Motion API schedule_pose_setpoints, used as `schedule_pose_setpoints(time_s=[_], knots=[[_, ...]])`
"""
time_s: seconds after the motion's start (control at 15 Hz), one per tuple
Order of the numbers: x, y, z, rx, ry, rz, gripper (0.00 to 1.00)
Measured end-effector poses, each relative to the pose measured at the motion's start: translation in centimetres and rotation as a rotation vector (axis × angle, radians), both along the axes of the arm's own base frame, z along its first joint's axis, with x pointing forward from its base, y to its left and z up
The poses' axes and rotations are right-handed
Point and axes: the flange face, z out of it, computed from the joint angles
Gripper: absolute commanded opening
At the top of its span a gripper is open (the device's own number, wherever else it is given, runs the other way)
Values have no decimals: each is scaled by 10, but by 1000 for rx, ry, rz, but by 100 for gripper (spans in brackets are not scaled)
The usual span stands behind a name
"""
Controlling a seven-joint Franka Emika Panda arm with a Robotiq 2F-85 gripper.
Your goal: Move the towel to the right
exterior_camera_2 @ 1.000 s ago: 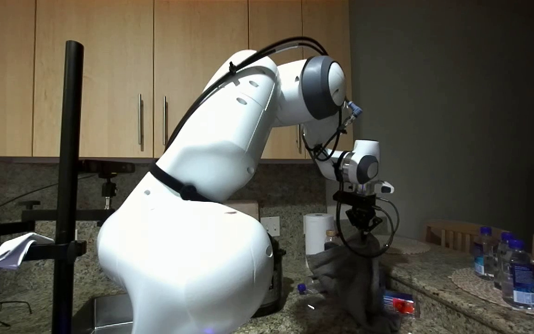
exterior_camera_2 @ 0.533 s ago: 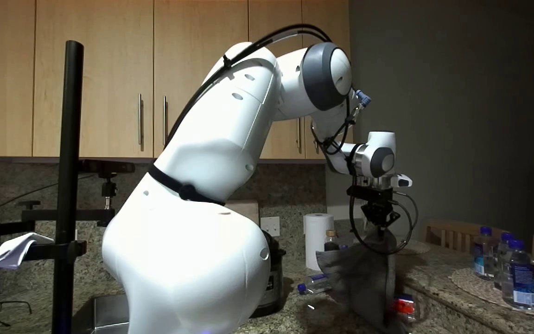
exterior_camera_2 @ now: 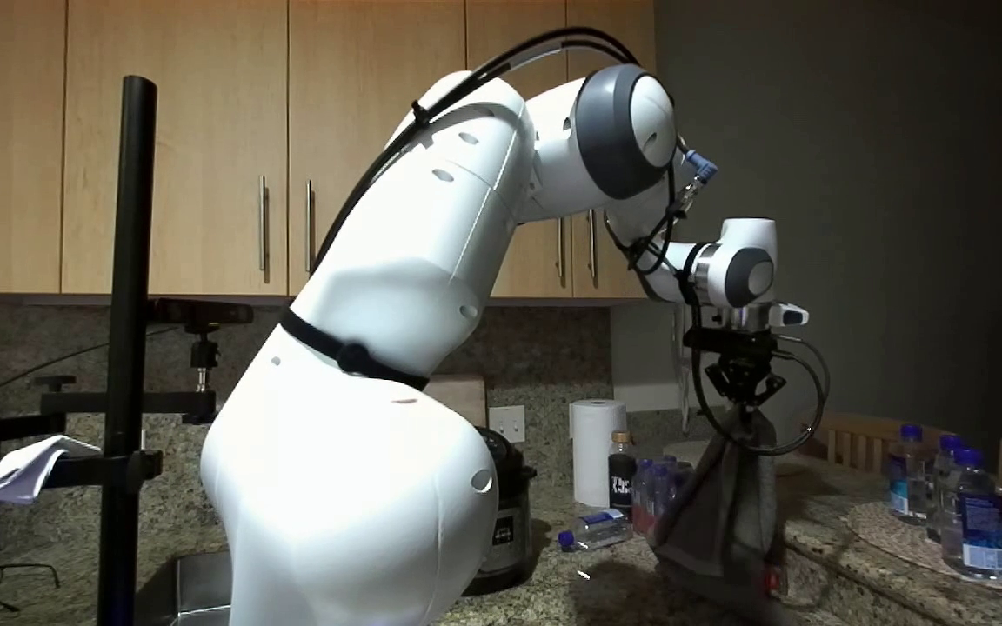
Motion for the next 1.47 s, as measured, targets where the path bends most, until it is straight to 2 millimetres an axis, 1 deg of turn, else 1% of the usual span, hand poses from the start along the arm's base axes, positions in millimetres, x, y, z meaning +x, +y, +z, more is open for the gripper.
schedule_pose_setpoints(time_s=[0.27,0.47,0.73,0.87,0.93,1.07,1.2,1.33,1.47], knots=[[-1,-2,10,-1,44,18,8],[-2,-6,18,-10,37,15,8],[-5,-27,35,-21,26,-15,8],[-11,-40,45,-27,38,-30,8],[-16,-47,49,-29,55,-37,8],[-33,-61,52,-27,126,-48,8],[-54,-76,48,-23,200,-56,8],[-73,-91,44,-27,226,-67,8],[-89,-111,37,-41,240,-92,8]])
